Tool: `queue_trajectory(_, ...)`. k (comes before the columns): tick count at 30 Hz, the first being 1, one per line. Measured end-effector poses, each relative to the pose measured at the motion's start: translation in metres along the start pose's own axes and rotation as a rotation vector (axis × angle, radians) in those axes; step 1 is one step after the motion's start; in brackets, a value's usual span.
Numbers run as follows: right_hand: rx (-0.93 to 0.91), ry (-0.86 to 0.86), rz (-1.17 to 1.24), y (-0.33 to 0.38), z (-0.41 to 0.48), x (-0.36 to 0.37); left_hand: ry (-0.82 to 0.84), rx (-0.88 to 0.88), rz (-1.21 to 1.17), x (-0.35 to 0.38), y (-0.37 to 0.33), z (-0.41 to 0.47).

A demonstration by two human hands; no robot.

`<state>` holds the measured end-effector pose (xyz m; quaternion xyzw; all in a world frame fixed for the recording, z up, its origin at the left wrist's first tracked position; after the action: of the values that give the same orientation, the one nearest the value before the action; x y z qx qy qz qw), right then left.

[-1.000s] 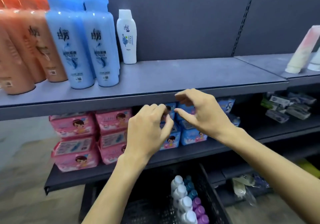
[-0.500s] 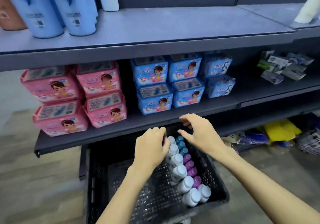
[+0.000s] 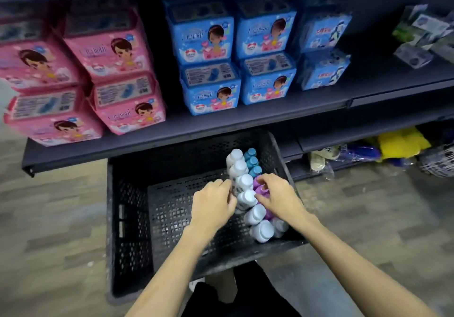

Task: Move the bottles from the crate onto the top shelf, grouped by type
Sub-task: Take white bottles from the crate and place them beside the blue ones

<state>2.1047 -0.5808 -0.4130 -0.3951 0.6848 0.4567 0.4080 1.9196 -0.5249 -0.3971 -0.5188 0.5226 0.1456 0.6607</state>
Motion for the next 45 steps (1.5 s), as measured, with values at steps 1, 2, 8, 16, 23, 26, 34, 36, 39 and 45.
queue_trajectory(1, 0.008, 0.029, -0.010, -0.004, -0.003, 0.009, 0.008, -0.002, -0.011, 0.005, 0.001, 0.000)
queue_trajectory(2, 0.018, 0.068, -0.030, -0.008, -0.005, 0.018, 0.013, -0.003, -0.020, 0.009, 0.001, -0.001)
queue_trajectory(8, 0.030, 0.361, -0.366, -0.028, -0.017, 0.053, 0.064, -0.051, -0.031, 0.038, -0.003, -0.008)
queue_trajectory(16, -0.163, 0.592, -0.437, -0.038, -0.015, 0.073, 0.110, -0.045, -0.047, 0.065, -0.009, -0.018)
queue_trajectory(23, -0.342, 0.634, -0.522, -0.034, -0.006, 0.081, 0.224, -0.063, -0.038, 0.084, 0.001, -0.026)
queue_trajectory(26, -0.389, 0.623, -0.587, -0.032, -0.007, 0.088, 0.245, -0.094, -0.066, 0.088, 0.006, -0.028)
queue_trajectory(34, -0.485, 0.622, -0.686, -0.033, -0.003, 0.096, 0.222, -0.141, -0.094, 0.088, 0.014, -0.032)
queue_trajectory(36, -0.513, 0.615, -0.711, -0.033, -0.002, 0.097, 0.230, -0.157, -0.090, 0.089, 0.017, -0.033)
queue_trajectory(39, -0.533, 0.608, -0.698, -0.033, -0.002, 0.096, 0.231, -0.167, -0.102, 0.089, 0.021, -0.036)
queue_trajectory(45, -0.478, 0.542, -0.574, -0.040, -0.006, 0.078, 0.205, -0.179, -0.116, 0.084, 0.028, -0.033)
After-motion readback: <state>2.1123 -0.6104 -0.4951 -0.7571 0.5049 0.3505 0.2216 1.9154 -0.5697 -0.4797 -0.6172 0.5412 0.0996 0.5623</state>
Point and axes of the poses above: each hand's wrist, its own z-axis towards the middle knuckle, its own x-axis out of the palm, y = z × x, the point moved 2 cm from there along z, towards the middle knuckle, and after that the axes turned 13 degrees about -z, right-handed, at the moved point
